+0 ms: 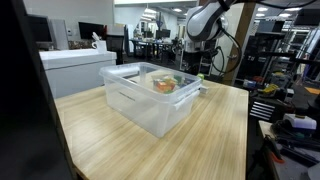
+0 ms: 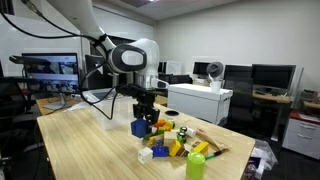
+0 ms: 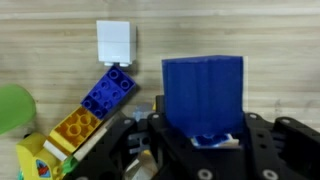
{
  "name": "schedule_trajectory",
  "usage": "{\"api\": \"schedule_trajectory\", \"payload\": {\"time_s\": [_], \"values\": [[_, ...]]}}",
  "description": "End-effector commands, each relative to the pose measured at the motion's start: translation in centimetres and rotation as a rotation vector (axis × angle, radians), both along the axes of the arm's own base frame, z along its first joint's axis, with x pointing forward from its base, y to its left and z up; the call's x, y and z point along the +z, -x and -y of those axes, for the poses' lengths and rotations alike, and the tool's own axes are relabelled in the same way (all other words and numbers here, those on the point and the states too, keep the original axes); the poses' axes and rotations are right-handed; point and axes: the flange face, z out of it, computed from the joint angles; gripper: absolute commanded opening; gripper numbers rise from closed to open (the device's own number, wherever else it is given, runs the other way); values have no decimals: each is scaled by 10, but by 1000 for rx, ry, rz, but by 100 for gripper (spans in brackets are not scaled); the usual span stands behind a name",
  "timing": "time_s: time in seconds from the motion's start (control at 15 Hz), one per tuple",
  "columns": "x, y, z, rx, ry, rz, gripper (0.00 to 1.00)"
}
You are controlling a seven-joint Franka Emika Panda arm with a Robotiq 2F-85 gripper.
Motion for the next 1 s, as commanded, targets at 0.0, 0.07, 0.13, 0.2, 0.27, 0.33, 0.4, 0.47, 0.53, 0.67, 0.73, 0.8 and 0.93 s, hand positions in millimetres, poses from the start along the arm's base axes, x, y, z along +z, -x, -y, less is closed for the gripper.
{"api": "schedule_trajectory", "payload": {"time_s": [0.0, 0.07, 0.13, 0.2, 0.27, 0.33, 0.4, 0.47, 0.53, 0.67, 0.73, 0.8, 0.93], "values": [[63, 4, -24, -74, 62, 27, 31], [85, 1, -35, -86, 77, 45, 31], [116, -3, -50, -104, 98, 69, 31], [155, -10, -79, -100, 102, 113, 31], [172, -13, -95, -89, 100, 139, 31], [188, -18, -111, -81, 99, 157, 31], [211, -21, -152, -45, 84, 189, 31], [218, -22, -173, -21, 75, 203, 31], [224, -22, -200, 8, 66, 221, 31], [222, -25, -242, 45, 63, 240, 31], [210, -26, -250, 41, 77, 244, 52], [199, -27, -259, 33, 93, 249, 81], [179, -23, -251, -4, 130, 245, 88]]}}
